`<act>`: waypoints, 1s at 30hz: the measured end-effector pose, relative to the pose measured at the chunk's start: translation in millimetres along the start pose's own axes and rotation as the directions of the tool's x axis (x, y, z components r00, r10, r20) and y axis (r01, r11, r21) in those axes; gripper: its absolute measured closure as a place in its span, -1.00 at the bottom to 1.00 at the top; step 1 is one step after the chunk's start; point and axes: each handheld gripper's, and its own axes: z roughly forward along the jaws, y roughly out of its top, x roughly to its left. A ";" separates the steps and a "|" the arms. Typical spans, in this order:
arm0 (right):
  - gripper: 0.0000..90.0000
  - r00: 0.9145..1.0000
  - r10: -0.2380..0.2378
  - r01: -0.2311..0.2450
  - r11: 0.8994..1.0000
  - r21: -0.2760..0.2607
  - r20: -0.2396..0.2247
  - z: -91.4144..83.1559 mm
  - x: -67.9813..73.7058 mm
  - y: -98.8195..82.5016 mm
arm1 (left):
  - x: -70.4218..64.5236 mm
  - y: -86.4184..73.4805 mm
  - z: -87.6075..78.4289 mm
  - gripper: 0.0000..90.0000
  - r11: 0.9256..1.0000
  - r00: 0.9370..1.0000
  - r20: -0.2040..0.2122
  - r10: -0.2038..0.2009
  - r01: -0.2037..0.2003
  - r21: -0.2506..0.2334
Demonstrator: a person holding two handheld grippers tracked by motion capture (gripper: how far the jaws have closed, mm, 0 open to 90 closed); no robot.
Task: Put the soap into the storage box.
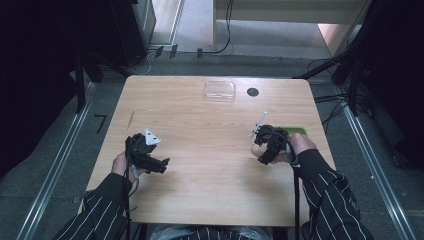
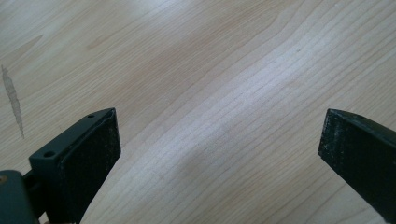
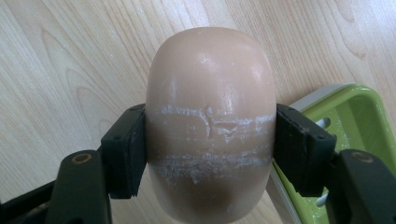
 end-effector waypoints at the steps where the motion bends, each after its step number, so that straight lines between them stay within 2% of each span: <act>1: -0.25 1.000 0.007 -0.007 1.000 0.002 0.000 -0.7 -0.8 -0.6 | 0.0 0.1 -0.3 -1.00 1.000 1.000 -0.002 0.000 0.000 0.003; 10: -0.25 1.000 0.022 -0.022 1.000 -0.002 0.005 -4.3 -11.3 -6.9 | 0.0 0.0 -0.2 -1.00 1.000 1.000 -0.002 -0.001 0.001 0.004; 22: -0.25 1.000 0.014 -0.014 1.000 0.015 -0.004 -3.6 -20.4 -14.5 | 0.0 0.0 0.3 -1.00 1.000 1.000 0.001 0.000 0.000 0.002; 30: -0.25 1.000 0.015 -0.015 1.000 0.008 -0.004 -4.0 -26.9 -19.2 | 0.0 0.0 0.0 -1.00 1.000 1.000 0.000 0.001 -0.001 0.002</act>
